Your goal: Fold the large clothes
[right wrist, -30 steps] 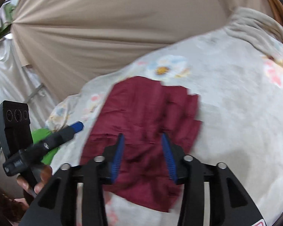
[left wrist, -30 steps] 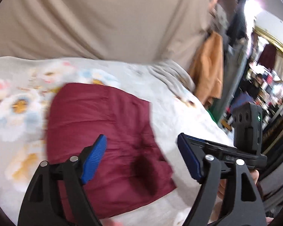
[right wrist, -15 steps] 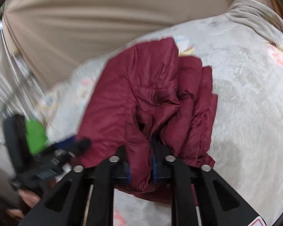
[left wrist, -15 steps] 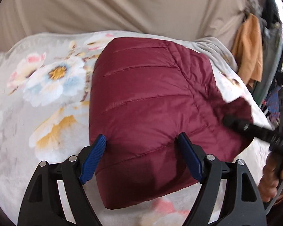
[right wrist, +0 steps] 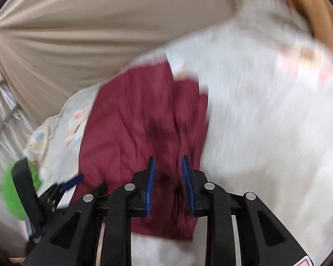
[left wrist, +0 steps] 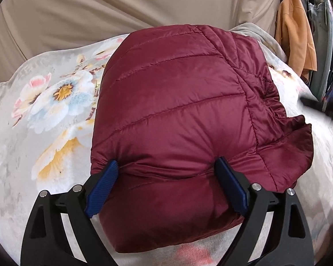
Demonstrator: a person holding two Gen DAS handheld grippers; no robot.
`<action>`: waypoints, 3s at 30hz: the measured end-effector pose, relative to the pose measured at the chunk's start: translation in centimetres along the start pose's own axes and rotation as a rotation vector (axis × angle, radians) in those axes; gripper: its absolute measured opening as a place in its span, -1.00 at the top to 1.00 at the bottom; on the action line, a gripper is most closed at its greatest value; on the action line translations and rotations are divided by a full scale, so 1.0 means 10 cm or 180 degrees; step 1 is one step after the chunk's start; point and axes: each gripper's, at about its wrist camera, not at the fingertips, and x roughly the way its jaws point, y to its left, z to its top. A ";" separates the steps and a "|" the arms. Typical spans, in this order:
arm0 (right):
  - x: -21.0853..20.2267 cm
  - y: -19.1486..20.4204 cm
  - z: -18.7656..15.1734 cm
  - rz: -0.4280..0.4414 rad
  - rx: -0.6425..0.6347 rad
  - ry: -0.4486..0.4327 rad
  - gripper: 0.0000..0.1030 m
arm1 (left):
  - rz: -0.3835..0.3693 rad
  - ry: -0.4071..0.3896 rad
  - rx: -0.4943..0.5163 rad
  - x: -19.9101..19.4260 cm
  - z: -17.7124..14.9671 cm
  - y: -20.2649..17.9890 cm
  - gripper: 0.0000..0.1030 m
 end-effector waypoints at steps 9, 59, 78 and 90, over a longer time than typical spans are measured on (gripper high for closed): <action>0.71 0.58 0.67 -0.0308 -0.0505 -0.0123 0.63 | 0.0037 0.0027 -0.0004 0.01 0.00 -0.02 -0.75; 0.75 -0.26 -0.42 0.0296 0.0515 0.0988 -0.21 | -0.0276 0.0429 -0.0702 0.17 0.35 0.43 -0.91; 0.29 0.59 0.48 0.0906 -0.0153 0.0161 0.66 | -0.0614 -0.0616 -0.0239 -0.69 1.07 0.81 0.21; 2.11 0.84 0.49 0.0738 0.0009 0.0638 0.57 | -0.0068 -0.0304 -0.0635 0.37 0.77 1.88 0.11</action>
